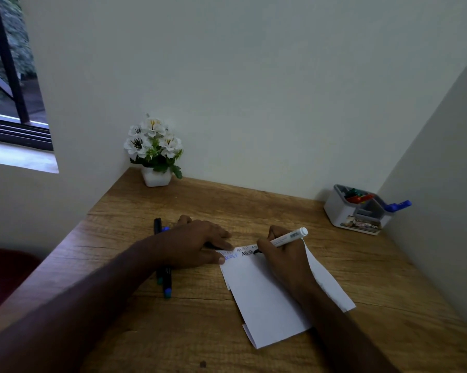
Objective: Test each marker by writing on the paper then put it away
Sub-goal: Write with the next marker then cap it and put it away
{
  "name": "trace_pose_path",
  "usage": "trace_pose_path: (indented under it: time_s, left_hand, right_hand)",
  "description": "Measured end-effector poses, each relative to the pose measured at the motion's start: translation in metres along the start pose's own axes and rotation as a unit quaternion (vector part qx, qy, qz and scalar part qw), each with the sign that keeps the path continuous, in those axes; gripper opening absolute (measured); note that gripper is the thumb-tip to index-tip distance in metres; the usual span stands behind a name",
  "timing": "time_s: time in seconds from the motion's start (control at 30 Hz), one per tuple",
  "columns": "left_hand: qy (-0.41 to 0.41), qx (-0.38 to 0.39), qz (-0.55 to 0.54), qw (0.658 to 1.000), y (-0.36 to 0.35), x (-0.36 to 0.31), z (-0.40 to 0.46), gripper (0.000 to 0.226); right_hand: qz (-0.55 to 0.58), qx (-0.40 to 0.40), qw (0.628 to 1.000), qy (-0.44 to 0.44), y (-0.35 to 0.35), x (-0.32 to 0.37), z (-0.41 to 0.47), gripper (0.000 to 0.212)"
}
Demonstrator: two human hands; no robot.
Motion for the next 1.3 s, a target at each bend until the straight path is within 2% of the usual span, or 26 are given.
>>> trace_pose_path:
  time_s: [0.33, 0.63, 1.13, 1.3]
  left_hand:
    - [0.000, -0.006, -0.004, 1.000, 0.000, 0.001, 0.001, 0.043]
    - [0.003, -0.002, -0.004, 1.000, 0.000, 0.000, 0.001, 0.043]
    - [0.004, 0.004, 0.010, 1.000, 0.001, -0.002, 0.000, 0.043]
    - [0.017, -0.034, -0.001, 0.999, 0.007, 0.001, -0.003, 0.050]
  right_hand:
    - [-0.020, 0.007, 1.000, 0.011, -0.002, 0.001, 0.002, 0.022]
    - [0.012, -0.016, 1.000, 0.006, 0.001, -0.003, 0.005, 0.035]
    - [0.028, -0.019, 0.999, 0.011, 0.001, -0.006, 0.006, 0.030]
    - [0.097, -0.055, 0.993, 0.028, 0.013, -0.006, 0.004, 0.021]
Point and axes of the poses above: each hand's wrist, its own z-axis towards the middle knuckle, its own y-axis out of the back of the hand, x = y × z, the point moved 8 cm from there along z, towards the middle knuckle, and after that the axes turned 3 degrees about x, right-handed, at the moved point
